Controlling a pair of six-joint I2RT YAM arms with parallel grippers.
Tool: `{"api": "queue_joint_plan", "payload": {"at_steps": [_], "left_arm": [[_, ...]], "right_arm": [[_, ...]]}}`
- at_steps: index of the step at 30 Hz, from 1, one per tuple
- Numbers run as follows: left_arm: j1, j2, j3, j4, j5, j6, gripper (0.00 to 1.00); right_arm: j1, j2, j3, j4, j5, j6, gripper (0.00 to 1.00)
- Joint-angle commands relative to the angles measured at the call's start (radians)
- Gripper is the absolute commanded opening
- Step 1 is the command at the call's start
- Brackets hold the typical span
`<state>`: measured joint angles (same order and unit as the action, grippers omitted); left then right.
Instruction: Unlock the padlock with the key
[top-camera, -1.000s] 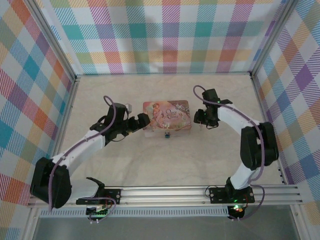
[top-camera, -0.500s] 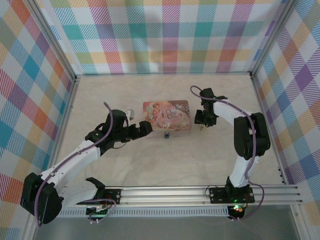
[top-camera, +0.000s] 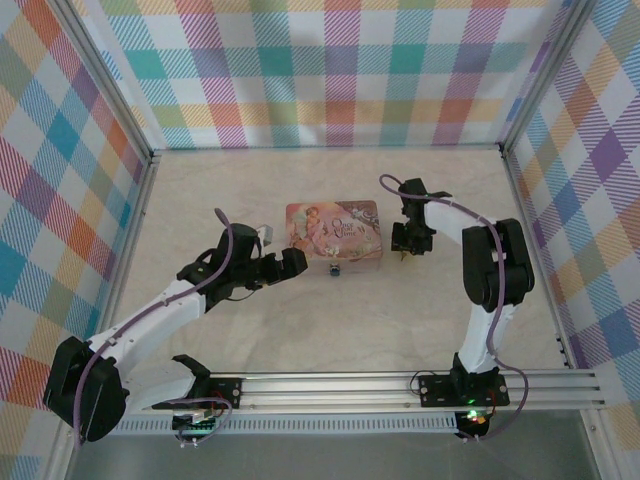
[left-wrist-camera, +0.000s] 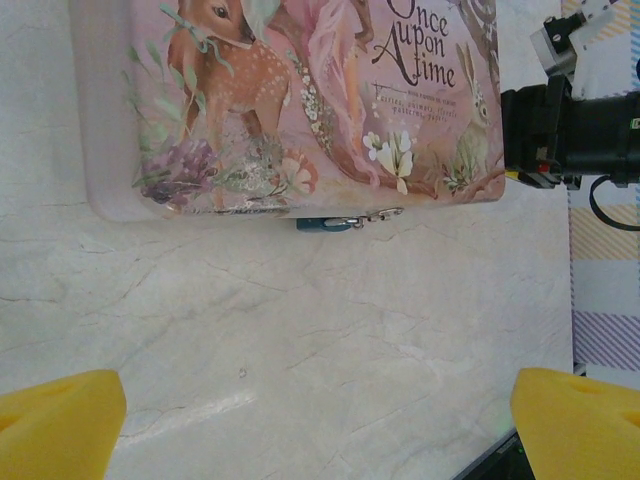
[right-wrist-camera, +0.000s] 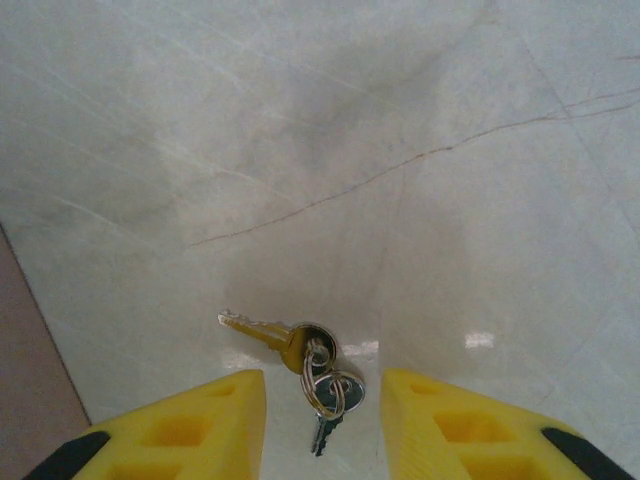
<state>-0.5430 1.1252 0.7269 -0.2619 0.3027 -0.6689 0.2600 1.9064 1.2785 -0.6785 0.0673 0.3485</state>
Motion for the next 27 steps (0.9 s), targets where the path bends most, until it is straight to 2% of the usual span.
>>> {"api": "queue_joint_plan", "payload": {"at_steps": [1, 5, 10, 18, 27], "left_arm": [[-0.012, 0.008, -0.016, 0.027, 0.003, -0.017, 0.98], [-0.012, 0.008, -0.024, 0.031, -0.004, -0.021, 0.98], [-0.012, 0.005, -0.027, 0.026, -0.014, -0.024, 0.98], [-0.012, -0.002, -0.035, 0.026, -0.026, -0.034, 0.98], [-0.012, -0.010, -0.031, 0.026, -0.040, -0.046, 0.98]], "right_arm": [[-0.007, 0.028, 0.036, -0.026, -0.012, -0.022, 0.34], [-0.008, 0.058, 0.045, -0.030, -0.023, -0.028, 0.24], [-0.007, 0.077, 0.032, -0.028, -0.037, -0.020, 0.20], [-0.007, 0.055, -0.003, -0.008, -0.040, -0.020, 0.00], [-0.007, -0.142, -0.085, 0.069, -0.067, -0.010, 0.00]]}}
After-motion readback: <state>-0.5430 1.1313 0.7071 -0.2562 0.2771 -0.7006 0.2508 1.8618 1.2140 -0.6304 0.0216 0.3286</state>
